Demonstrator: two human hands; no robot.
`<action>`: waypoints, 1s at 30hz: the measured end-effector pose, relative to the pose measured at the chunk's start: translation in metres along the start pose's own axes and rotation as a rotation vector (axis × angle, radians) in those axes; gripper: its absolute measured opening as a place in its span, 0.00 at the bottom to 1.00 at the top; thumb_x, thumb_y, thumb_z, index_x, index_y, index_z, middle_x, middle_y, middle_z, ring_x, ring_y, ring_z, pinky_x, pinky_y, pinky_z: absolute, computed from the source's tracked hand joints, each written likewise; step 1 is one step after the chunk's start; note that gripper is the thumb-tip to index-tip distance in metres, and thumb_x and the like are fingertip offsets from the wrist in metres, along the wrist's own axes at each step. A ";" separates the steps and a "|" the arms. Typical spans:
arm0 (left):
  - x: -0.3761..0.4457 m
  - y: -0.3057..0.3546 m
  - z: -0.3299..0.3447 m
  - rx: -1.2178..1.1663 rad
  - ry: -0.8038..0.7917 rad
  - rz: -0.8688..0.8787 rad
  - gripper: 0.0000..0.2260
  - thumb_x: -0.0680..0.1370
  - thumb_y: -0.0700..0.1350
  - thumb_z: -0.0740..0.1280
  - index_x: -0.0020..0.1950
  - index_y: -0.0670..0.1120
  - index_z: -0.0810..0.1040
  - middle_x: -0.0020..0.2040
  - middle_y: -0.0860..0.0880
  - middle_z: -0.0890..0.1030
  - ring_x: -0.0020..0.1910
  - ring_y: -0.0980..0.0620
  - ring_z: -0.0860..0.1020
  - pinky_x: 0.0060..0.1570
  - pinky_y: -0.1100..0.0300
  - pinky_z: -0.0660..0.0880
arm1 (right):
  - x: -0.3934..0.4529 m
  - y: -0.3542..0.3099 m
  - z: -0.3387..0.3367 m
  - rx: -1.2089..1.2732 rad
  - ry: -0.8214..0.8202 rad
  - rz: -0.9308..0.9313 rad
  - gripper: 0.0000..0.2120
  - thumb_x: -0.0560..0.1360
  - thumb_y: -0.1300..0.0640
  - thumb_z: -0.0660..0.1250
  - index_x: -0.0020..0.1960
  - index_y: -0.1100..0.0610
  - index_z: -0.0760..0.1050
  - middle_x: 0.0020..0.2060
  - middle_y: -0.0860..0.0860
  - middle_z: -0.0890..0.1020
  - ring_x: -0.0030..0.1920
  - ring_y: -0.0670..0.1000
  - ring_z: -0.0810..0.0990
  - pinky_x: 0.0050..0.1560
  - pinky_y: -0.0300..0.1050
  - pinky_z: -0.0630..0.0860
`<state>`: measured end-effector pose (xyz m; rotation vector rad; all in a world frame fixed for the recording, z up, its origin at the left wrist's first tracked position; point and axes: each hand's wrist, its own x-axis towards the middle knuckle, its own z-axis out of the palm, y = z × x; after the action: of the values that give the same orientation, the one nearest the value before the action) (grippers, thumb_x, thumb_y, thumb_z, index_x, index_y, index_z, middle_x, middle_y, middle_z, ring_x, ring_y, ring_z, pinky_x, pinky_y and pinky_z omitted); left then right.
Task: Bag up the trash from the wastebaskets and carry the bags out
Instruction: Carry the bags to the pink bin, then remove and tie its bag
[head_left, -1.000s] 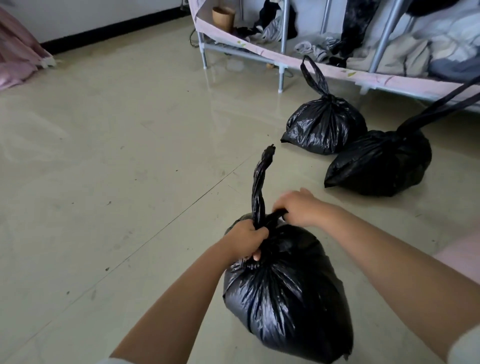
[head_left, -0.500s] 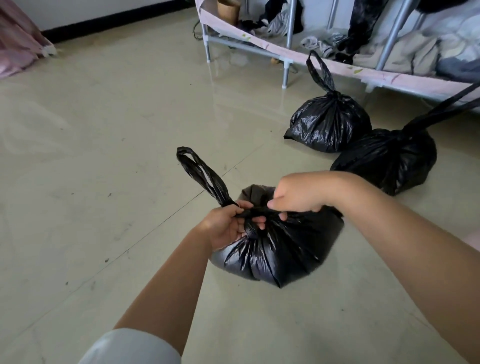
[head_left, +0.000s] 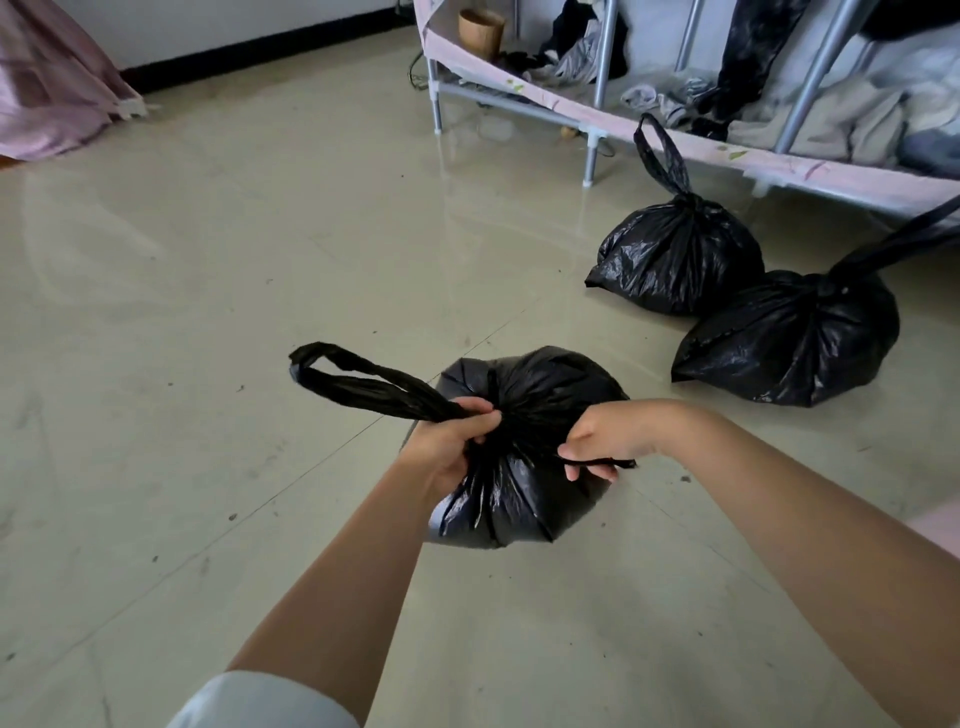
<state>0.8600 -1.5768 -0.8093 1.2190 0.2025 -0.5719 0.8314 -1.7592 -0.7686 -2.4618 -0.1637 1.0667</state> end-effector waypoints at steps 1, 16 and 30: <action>-0.001 0.000 -0.002 0.040 -0.031 -0.015 0.15 0.73 0.26 0.61 0.32 0.44 0.70 0.20 0.52 0.76 0.21 0.57 0.74 0.26 0.66 0.76 | -0.002 0.000 -0.002 -0.078 0.030 -0.003 0.18 0.78 0.53 0.55 0.32 0.53 0.72 0.24 0.46 0.75 0.24 0.41 0.71 0.33 0.33 0.68; -0.007 0.001 0.004 0.514 -0.345 0.004 0.23 0.70 0.20 0.58 0.28 0.45 0.58 0.24 0.51 0.76 0.25 0.59 0.76 0.28 0.69 0.74 | 0.006 -0.003 0.011 -0.203 0.278 -0.108 0.24 0.70 0.62 0.61 0.64 0.49 0.69 0.60 0.54 0.77 0.60 0.56 0.74 0.58 0.48 0.73; -0.003 -0.023 0.005 0.895 0.316 0.320 0.08 0.73 0.39 0.53 0.34 0.47 0.63 0.31 0.49 0.64 0.34 0.47 0.63 0.38 0.55 0.62 | 0.012 -0.019 0.038 -0.167 0.299 -0.185 0.09 0.76 0.58 0.57 0.46 0.61 0.74 0.49 0.58 0.81 0.51 0.57 0.77 0.45 0.44 0.67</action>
<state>0.8452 -1.5860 -0.8255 2.1647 0.0001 -0.1661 0.8137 -1.7251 -0.7906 -2.6587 -0.3900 0.6210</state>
